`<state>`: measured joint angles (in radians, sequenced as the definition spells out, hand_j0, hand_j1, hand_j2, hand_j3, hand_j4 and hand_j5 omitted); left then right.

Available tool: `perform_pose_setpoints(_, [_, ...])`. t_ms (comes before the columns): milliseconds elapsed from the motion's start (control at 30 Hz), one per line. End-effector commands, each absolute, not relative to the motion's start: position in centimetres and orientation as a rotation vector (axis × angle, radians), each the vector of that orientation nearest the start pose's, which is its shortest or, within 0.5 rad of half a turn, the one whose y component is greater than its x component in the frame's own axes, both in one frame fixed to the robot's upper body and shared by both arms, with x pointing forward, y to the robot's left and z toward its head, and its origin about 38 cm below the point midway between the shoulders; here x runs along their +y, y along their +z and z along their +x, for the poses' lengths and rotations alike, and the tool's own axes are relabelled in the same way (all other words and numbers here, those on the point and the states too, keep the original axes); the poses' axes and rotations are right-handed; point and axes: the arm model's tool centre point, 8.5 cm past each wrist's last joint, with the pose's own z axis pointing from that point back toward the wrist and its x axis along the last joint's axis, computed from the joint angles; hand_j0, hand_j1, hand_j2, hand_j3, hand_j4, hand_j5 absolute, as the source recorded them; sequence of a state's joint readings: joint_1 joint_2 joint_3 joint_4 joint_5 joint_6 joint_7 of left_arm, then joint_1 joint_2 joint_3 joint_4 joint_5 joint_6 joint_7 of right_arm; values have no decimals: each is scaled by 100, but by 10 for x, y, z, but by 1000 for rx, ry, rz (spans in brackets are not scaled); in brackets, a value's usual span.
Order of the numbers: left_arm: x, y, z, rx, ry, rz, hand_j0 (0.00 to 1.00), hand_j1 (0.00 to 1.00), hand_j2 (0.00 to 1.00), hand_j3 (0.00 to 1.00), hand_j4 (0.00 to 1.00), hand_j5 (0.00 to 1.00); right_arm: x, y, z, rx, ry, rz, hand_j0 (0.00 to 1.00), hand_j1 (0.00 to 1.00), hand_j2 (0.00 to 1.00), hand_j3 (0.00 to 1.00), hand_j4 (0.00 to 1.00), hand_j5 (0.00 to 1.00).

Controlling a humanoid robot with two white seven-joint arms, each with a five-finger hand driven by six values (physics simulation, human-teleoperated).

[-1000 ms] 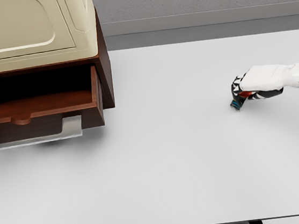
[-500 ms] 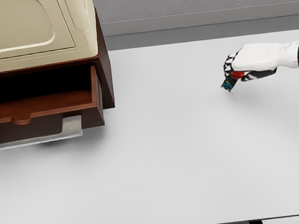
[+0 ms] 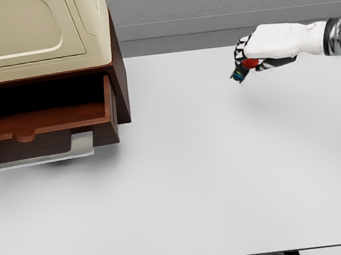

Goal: Open the cabinet drawer with left arm, and place a switch into the drawer with right arm

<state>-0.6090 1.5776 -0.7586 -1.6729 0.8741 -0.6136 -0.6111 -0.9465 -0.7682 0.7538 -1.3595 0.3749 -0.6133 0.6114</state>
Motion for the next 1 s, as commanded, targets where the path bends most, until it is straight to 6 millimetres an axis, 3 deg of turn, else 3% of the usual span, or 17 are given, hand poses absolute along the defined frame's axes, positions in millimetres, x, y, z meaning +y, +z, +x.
perform_pose_setpoints(0, [436, 365, 326, -1569, -1426, -87, 100, 100, 100, 100, 100, 100, -260, 288, 478, 1906, -2968, 642, 38, 38, 38, 38, 38, 38])
perform_pose_setpoints(300, [436, 364, 327, -1569, -1425, -89, 100, 100, 100, 100, 100, 100, -221, 321, 473, 1915, -2814, 628, 38, 38, 38, 38, 38, 38])
perform_pose_setpoints(567, [436, 364, 327, -1568, -1427, -88, 100, 100, 100, 100, 100, 100, -172, 331, 463, 1876, -2716, 533, 37, 37, 37, 37, 37, 37])
perform_pose_setpoints(800, [436, 363, 327, -1566, -1427, -88, 100, 100, 100, 100, 100, 100, -127, 345, 449, 1831, -2612, 459, 38, 38, 38, 38, 38, 38])
perform_pose_setpoints(967, [436, 363, 327, -1568, -1427, -91, 100, 100, 100, 100, 100, 100, -104, 350, 426, 1760, -2541, 407, 38, 38, 38, 38, 38, 38])
